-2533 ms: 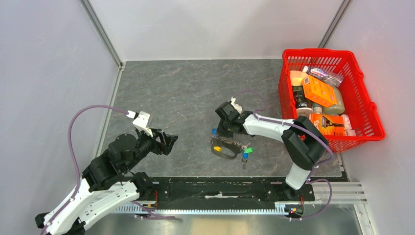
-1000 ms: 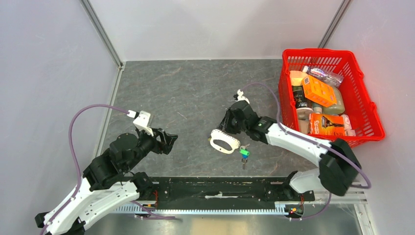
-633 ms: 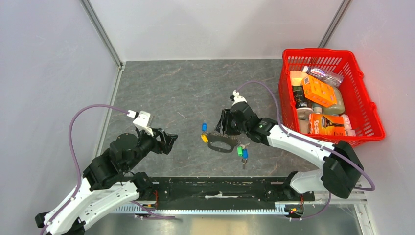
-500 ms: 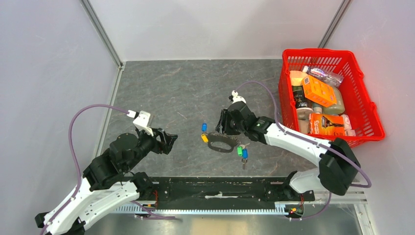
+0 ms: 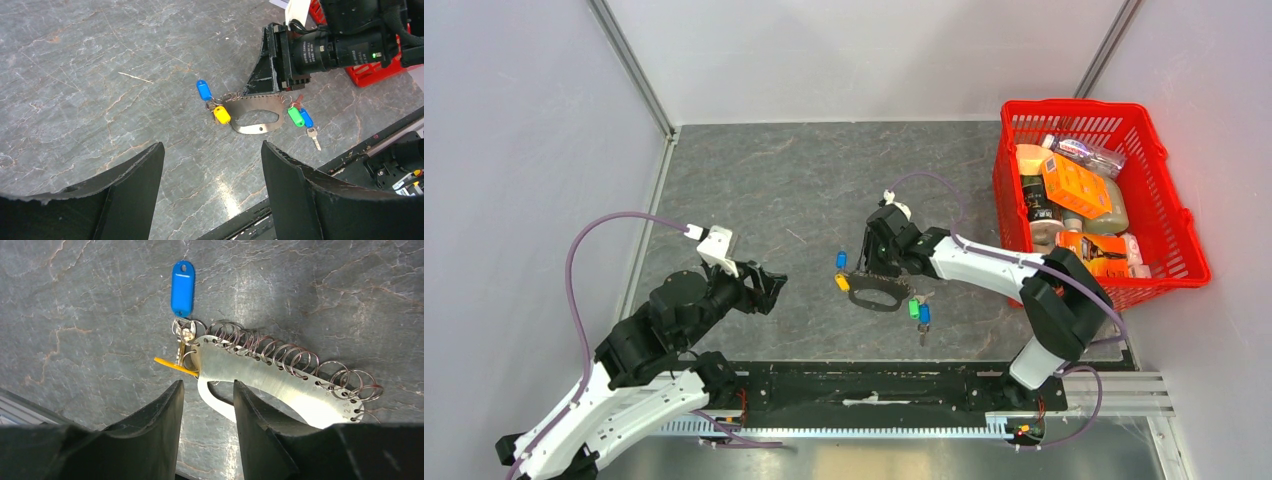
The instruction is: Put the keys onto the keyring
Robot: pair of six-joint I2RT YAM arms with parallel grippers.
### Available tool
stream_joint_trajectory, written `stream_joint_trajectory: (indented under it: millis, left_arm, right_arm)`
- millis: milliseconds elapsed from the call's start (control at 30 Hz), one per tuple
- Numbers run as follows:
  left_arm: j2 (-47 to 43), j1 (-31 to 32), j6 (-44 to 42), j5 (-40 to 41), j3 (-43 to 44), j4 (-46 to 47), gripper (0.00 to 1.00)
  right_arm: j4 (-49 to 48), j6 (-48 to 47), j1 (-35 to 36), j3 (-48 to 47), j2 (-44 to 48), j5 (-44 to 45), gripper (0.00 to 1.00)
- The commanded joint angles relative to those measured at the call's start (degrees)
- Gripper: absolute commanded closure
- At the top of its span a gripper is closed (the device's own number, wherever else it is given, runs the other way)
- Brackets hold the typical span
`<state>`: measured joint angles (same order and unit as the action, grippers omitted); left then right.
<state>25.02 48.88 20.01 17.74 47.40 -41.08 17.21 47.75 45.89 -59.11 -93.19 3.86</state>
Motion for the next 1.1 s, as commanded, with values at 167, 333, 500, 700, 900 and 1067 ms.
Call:
stream_joint_trajectory:
  millis: [167,333,500,700,900,1067]
  left_arm:
    - [0.22,-0.28,-1.85,0.11,-0.01,0.3,0.22]
    - [0.12,-0.28,-1.86,0.15,0.02,0.3,0.22]
    - [0.04,-0.28,-1.84,-0.06,0.04,0.3,0.22]
    - [-0.13,-0.28,-1.85,-0.15,0.06,0.3,0.22]
    - [-0.14,-0.3,-1.88,-0.24,0.06,0.3,0.22]
    - [-0.24,-0.3,-1.84,-0.28,0.06,0.3,0.22]
  right_arm:
    - [-3.18,6.88,-0.97,-4.94,-4.55,-0.33,0.54]
    - [-3.64,7.95,-1.66,-6.29,-7.23,-1.91,0.56]
    - [-4.75,8.77,-2.2,-6.45,-9.12,-2.74,0.56]
    - [-5.83,9.64,-2.55,-5.18,-9.57,-2.71,0.57]
    - [-5.29,9.67,-2.56,-4.63,-9.51,-2.37,0.58]
    - [-4.99,9.8,-2.61,-4.04,-9.48,-1.91,0.58]
